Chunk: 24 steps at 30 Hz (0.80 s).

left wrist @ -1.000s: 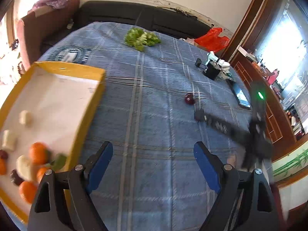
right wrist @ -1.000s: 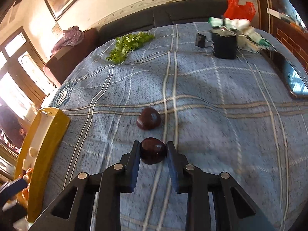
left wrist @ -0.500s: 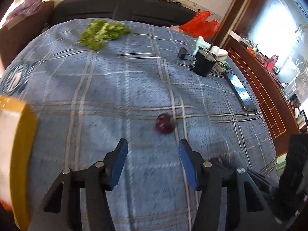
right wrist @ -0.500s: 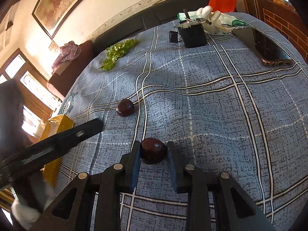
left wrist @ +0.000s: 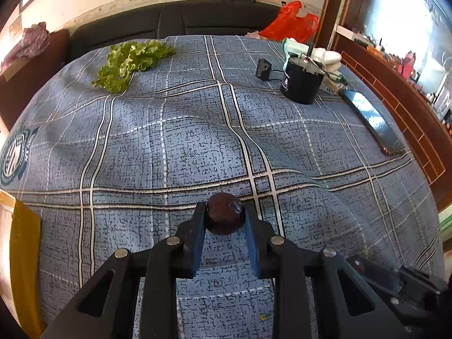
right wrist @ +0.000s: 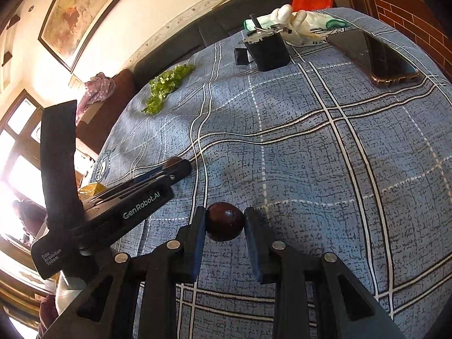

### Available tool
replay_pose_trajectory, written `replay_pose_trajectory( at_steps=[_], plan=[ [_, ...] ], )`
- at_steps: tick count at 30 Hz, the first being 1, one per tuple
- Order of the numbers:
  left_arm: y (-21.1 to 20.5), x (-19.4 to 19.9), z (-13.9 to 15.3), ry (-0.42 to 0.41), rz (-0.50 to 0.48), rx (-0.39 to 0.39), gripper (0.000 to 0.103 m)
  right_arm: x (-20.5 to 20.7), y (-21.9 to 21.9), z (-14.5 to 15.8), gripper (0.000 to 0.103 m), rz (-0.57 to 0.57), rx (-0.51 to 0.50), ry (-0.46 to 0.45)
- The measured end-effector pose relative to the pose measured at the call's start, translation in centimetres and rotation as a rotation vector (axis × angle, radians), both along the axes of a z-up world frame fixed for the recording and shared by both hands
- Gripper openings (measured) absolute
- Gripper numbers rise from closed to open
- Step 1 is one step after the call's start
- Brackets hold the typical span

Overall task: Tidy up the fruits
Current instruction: 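Grasp the last dark plum with the left gripper, then carry both plums over the tray and open both grippers to drop them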

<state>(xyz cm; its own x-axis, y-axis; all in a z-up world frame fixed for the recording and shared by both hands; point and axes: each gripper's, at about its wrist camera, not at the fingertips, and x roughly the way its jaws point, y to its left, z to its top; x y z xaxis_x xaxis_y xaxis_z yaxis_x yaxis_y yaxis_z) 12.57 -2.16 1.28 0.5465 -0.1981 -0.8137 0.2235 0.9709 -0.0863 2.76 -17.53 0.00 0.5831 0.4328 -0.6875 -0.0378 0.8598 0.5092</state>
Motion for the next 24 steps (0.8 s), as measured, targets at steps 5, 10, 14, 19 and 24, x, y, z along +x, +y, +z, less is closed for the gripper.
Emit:
replay_pose_trajectory(
  at_steps=[5,10,14,19,24],
  plan=[
    [1.3,-1.3,0.9,-0.012,0.036,-0.024,0.025,-0.1,0.2,0.2,0.029,0.008,0.003,-0.014],
    [3.8,-4.6,3.2,-0.035,0.074,-0.064,0.025,-0.5,0.5,0.8,0.029,0.029,0.027,-0.051],
    [6.9,-8.0,5.1,-0.062,0.121,-0.096,0.025,-0.8,0.9,1.2,0.029,0.049,0.04,-0.078],
    [12.4,-13.6,7.3,-0.104,0.216,-0.128,0.025,-1.4,2.0,1.6,0.029,0.083,0.029,-0.108],
    [18.1,-18.6,8.9,-0.184,0.352,-0.08,0.025,-1.9,3.8,1.7,0.03,0.13,0.001,-0.126]
  ],
)
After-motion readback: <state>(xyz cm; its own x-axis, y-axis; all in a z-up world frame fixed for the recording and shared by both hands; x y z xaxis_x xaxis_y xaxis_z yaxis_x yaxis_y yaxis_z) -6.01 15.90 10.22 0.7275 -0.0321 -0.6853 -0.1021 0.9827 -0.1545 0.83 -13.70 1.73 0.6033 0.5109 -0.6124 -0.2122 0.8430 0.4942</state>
